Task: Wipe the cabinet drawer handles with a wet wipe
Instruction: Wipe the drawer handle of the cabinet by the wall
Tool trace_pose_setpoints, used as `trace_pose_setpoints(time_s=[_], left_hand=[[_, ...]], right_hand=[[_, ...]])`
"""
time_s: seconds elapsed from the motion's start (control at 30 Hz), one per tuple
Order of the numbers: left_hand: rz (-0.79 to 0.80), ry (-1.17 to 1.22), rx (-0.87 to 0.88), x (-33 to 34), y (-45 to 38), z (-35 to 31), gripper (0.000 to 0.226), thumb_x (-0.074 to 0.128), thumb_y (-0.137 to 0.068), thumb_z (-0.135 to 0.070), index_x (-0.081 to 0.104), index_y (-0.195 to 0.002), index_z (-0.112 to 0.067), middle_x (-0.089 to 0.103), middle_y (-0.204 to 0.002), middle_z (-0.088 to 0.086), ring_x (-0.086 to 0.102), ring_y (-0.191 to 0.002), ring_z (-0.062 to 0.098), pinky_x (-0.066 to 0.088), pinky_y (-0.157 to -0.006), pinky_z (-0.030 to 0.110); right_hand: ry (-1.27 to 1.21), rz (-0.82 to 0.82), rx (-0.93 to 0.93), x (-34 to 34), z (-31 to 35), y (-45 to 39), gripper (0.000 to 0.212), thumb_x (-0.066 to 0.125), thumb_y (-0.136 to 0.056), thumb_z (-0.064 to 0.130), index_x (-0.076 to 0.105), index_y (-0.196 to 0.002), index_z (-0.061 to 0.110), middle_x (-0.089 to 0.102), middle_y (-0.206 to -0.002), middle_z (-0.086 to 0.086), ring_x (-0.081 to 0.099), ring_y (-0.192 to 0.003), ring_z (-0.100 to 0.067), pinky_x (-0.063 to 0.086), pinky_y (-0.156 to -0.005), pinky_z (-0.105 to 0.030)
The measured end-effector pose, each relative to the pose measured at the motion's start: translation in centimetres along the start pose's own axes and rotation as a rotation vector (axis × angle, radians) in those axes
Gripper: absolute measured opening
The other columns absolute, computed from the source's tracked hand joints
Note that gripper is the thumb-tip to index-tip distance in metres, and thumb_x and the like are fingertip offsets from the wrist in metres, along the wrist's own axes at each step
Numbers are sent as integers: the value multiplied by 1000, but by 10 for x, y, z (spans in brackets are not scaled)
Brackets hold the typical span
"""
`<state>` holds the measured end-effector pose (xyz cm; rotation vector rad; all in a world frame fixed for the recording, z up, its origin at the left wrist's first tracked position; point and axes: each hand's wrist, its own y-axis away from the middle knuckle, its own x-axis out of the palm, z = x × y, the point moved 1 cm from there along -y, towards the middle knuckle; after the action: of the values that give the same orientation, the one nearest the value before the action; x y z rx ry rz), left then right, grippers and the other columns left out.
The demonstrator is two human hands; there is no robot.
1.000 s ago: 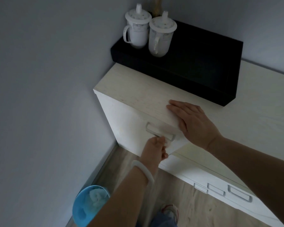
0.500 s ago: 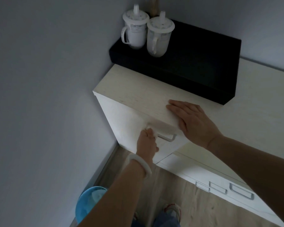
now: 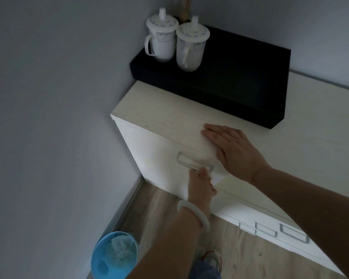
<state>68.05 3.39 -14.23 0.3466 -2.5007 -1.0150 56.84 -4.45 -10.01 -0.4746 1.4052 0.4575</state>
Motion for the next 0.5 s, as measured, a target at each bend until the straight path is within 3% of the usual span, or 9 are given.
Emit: trace_pose_setpoints(time_s=[0.13,0.23,0.33,0.5], left_hand=[[100,-59,-49,32,17,22,16,38,-104,-17,46,-91,-16,41,-67,-3,36,-48,5,34,-44,18],[97,177,-102,42,18,14,26,37,-102,-9,46,-79,-17,38,-59,-4,33,-44,4,29,-42,18],[39,373,-152,39,15,8,25,44,-101,-13,51,-77,-14,39,-58,-2,33,-44,6,31,-45,19],[-3,427,-141,29,13,12,18,51,-100,-17,49,-83,-9,42,-60,0,37,-46,7,39,-47,20]], right_hand=[[-3,5,-5,-1,1,0,56,27,-93,27,33,-148,24,31,-155,5,29,-140,-12,18,-116,-33],[-14,5,0,-1,0,0,56,28,-92,26,31,-148,25,30,-155,6,28,-141,-11,18,-117,-33],[-16,2,-5,0,-1,0,55,28,-93,27,32,-148,25,31,-155,6,30,-140,-13,22,-116,-35],[-18,-2,-5,1,-1,0,56,28,-92,28,32,-148,24,31,-155,5,29,-140,-13,18,-115,-32]])
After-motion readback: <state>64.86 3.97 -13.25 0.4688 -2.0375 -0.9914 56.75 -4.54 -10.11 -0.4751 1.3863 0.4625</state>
